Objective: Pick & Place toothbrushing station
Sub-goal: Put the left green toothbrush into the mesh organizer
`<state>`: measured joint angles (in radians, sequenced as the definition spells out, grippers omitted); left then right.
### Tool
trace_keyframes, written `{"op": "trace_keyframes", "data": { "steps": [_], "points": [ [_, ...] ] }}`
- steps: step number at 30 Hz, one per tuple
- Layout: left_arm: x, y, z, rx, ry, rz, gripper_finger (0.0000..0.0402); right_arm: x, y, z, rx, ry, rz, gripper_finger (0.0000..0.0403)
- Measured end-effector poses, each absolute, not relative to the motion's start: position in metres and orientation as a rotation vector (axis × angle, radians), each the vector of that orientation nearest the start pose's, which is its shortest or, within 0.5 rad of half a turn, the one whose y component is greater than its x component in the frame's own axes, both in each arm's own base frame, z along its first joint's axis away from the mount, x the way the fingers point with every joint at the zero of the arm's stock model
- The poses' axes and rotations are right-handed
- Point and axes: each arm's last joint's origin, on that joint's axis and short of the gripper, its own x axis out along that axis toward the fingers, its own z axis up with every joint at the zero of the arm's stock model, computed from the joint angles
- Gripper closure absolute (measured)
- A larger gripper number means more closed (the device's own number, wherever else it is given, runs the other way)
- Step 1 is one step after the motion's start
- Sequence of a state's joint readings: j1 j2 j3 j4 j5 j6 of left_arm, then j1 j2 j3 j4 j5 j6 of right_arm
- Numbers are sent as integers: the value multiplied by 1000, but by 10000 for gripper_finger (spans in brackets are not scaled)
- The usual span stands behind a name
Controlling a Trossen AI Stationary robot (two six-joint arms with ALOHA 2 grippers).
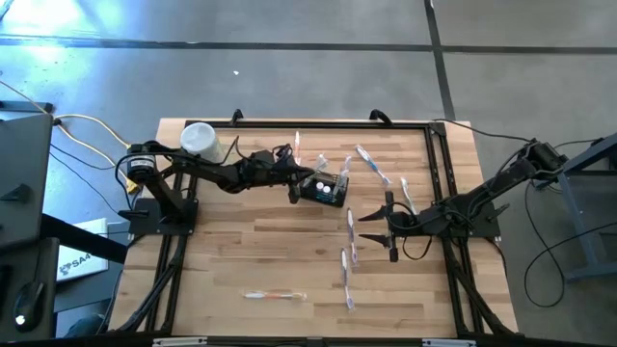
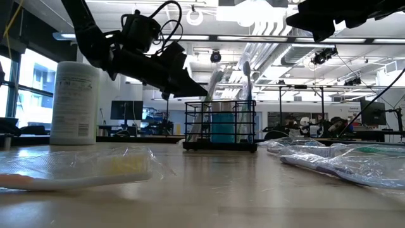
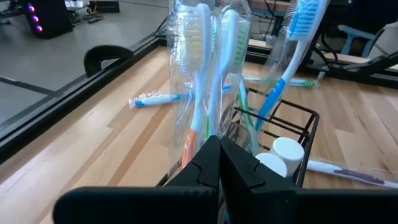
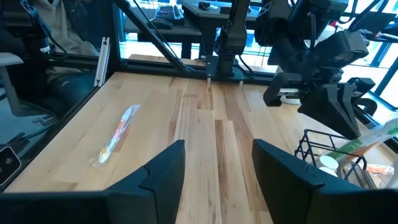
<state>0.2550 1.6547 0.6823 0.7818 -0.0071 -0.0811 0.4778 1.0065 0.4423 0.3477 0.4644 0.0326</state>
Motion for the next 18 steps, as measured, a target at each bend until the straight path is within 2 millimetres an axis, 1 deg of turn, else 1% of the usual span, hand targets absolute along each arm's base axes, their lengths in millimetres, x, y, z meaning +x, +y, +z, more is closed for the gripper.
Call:
{"op": "trace_keyframes", "data": {
  "steps": [8, 11, 14, 18],
  "points": [
    [314, 82, 179, -103, 184, 270, 401, 192, 85, 226, -65, 193, 10, 222],
    [314, 82, 179, -115, 180, 274, 395, 192, 85, 226, -65, 193, 10, 222],
    [314, 82, 180, -125, 176, 275, 372, 192, 85, 226, -65, 193, 10, 222],
    [314, 83, 179, -138, 172, 306, 319, 192, 85, 226, -66, 193, 10, 222]
  ]
}}
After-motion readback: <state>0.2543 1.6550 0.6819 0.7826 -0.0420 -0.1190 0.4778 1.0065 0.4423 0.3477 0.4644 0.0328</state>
